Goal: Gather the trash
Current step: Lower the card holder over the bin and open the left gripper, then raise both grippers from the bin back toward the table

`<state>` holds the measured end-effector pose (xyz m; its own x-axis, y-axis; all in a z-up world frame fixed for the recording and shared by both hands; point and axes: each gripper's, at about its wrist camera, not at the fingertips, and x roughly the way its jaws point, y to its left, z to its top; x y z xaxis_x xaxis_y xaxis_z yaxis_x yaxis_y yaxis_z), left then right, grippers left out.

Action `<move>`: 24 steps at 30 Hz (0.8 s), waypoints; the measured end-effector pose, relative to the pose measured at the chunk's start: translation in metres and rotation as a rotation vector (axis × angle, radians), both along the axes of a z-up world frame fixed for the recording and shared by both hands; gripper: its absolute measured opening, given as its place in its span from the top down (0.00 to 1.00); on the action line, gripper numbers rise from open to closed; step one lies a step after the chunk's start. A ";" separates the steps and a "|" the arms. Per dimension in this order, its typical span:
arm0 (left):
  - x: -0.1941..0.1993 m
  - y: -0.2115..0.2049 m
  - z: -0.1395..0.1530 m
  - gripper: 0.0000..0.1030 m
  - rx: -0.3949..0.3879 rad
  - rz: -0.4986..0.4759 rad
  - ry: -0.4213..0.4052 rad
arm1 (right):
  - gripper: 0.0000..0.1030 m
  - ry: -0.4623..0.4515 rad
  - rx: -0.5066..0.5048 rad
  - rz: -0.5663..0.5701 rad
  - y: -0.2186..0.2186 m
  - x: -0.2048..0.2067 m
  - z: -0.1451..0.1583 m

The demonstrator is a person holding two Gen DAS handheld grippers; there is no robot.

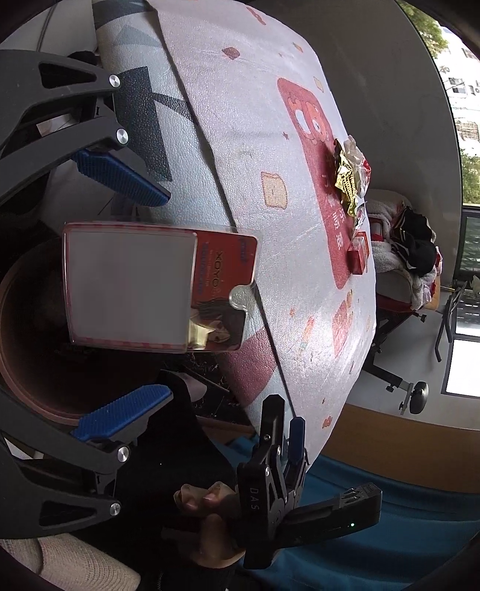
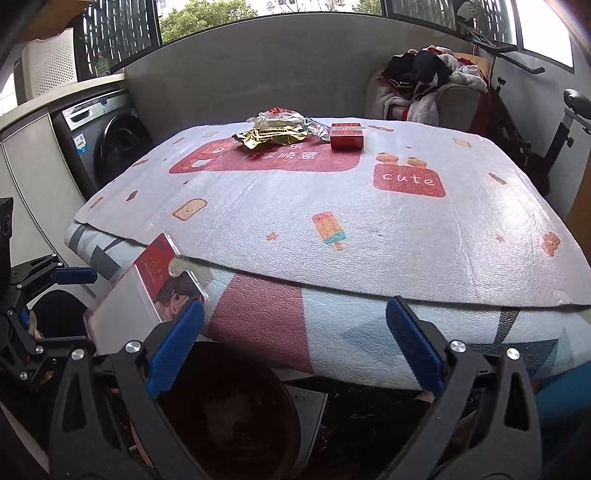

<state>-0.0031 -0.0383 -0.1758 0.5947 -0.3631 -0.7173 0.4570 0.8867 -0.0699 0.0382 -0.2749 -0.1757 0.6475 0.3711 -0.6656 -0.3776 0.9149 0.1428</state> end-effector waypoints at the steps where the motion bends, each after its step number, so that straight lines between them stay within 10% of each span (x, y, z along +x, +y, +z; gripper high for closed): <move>1: 0.000 0.000 0.001 0.07 0.002 0.002 -0.006 | 0.06 0.001 0.001 -0.001 0.000 0.000 0.000; 24: 0.009 0.040 0.015 0.07 -0.071 0.228 -0.029 | 0.06 0.022 -0.036 0.016 0.010 0.003 -0.006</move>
<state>0.0062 0.0013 -0.1611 0.6871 -0.2654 -0.6764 0.2479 0.9607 -0.1251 0.0412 -0.2647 -0.1813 0.6264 0.3572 -0.6928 -0.3895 0.9133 0.1186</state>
